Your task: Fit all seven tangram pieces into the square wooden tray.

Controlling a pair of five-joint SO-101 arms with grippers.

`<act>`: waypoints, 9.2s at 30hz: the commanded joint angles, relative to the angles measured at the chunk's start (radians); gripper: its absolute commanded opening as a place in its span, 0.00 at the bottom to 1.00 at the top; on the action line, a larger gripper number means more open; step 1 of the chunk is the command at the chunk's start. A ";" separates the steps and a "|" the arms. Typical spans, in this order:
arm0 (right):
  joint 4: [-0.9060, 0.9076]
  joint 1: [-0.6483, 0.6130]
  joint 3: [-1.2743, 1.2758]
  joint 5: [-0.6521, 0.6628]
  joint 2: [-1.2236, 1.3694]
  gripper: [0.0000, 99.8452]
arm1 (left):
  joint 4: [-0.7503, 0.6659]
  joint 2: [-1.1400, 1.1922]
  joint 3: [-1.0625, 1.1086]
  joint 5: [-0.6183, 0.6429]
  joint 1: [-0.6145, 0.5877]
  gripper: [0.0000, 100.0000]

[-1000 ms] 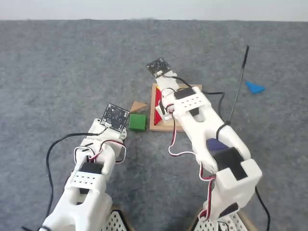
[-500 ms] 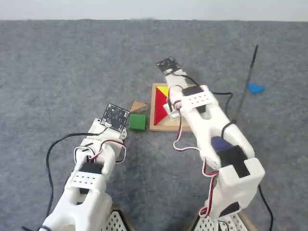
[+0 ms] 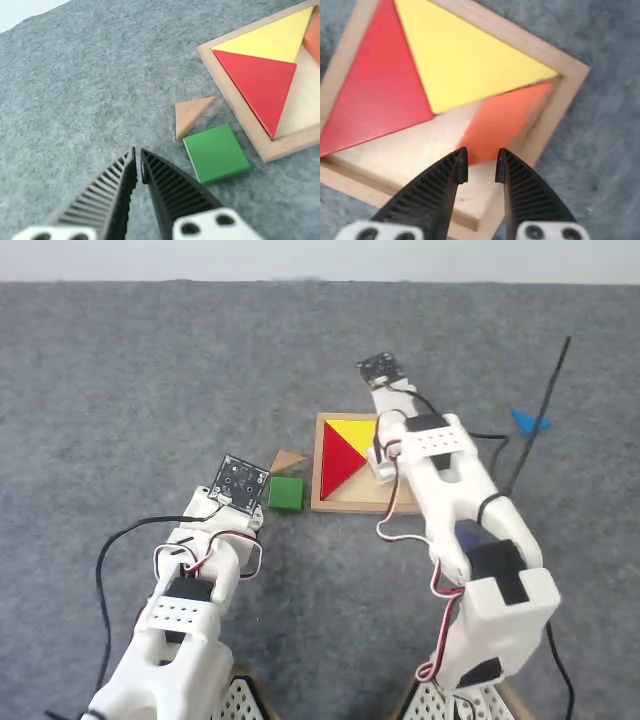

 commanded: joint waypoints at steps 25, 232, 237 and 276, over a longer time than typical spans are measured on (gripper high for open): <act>-0.045 -0.125 -0.060 0.015 -0.013 0.12 | -0.031 -0.018 -0.005 -0.018 0.003 0.01; -0.303 0.268 0.838 0.018 -0.684 0.12 | 1.030 1.450 -1.980 0.597 0.463 0.13; -0.303 0.266 0.838 0.021 -0.684 0.12 | 1.030 1.450 -1.980 0.594 0.473 0.18; -0.303 0.265 0.838 0.023 -0.684 0.12 | 1.014 1.553 -2.083 0.339 0.365 0.18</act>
